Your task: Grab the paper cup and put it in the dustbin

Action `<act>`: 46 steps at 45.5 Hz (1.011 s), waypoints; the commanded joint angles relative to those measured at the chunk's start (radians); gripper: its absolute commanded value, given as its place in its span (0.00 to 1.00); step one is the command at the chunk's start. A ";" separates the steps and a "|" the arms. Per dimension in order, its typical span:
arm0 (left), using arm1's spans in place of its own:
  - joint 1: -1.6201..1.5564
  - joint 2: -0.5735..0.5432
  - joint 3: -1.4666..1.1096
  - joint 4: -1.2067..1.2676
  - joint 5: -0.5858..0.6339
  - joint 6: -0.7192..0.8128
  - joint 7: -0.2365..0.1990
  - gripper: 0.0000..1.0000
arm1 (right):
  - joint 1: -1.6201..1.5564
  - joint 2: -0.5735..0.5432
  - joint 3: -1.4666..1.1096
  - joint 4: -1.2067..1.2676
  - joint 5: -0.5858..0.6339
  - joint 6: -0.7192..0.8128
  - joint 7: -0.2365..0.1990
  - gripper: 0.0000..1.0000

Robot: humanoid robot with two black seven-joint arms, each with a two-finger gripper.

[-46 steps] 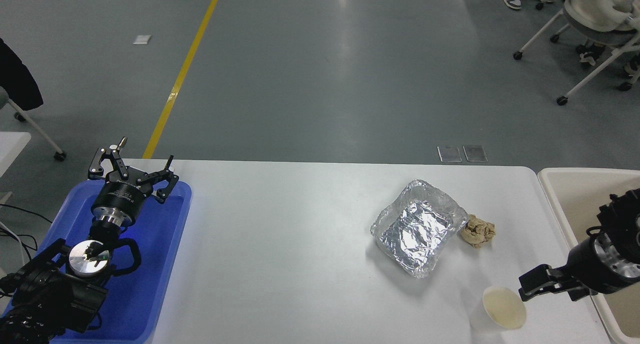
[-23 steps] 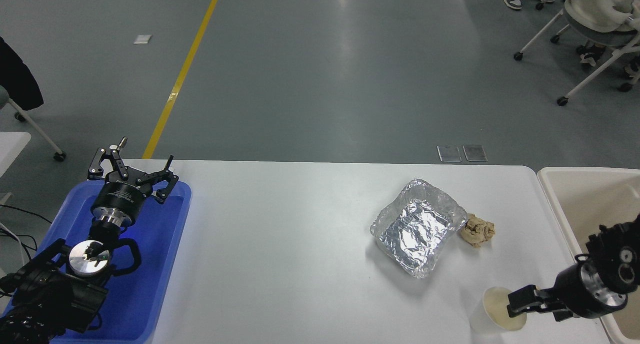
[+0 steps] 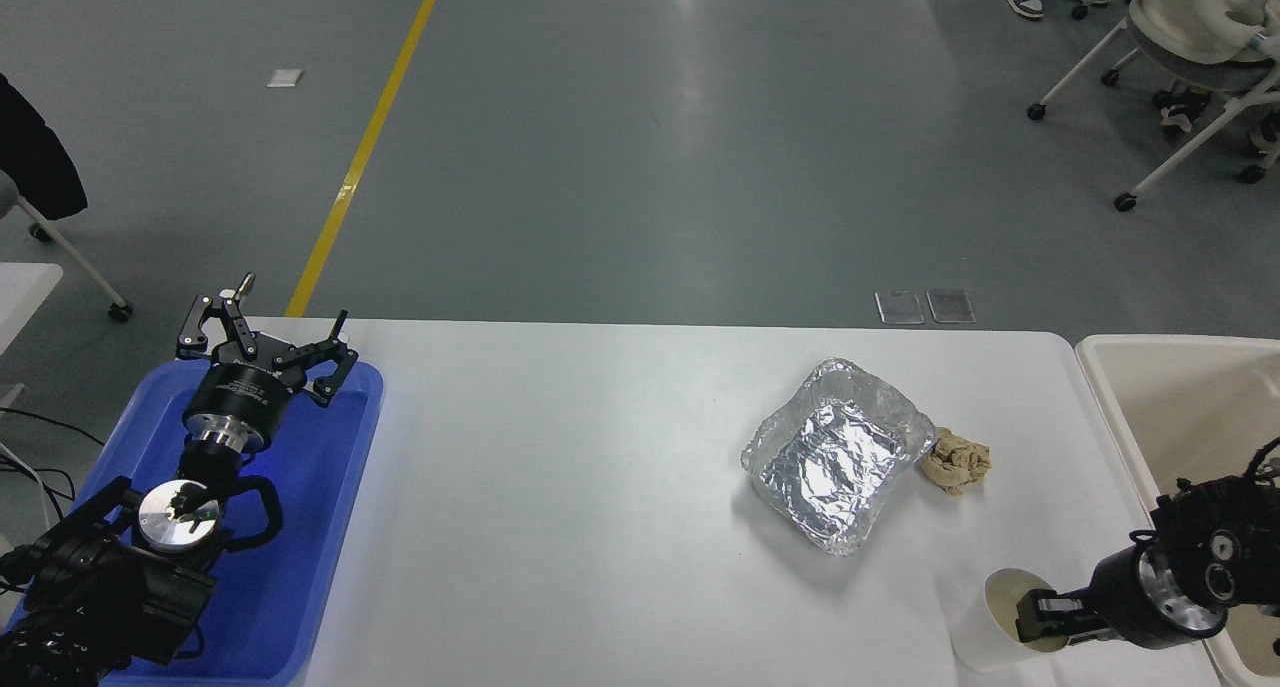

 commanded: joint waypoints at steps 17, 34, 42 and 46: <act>0.001 0.000 0.000 0.000 0.001 0.000 0.000 1.00 | 0.371 -0.107 0.002 0.046 0.008 0.104 0.014 0.00; 0.001 0.000 0.000 0.000 -0.001 0.001 0.000 1.00 | 0.616 -0.252 0.097 0.046 0.019 0.302 0.009 0.00; 0.001 0.000 0.000 0.000 0.001 0.001 0.000 1.00 | 0.674 -0.308 0.150 0.037 0.019 0.371 0.008 0.00; 0.001 0.000 0.000 0.001 -0.001 0.001 0.000 1.00 | 0.689 -0.335 0.169 0.037 0.019 0.398 0.003 0.00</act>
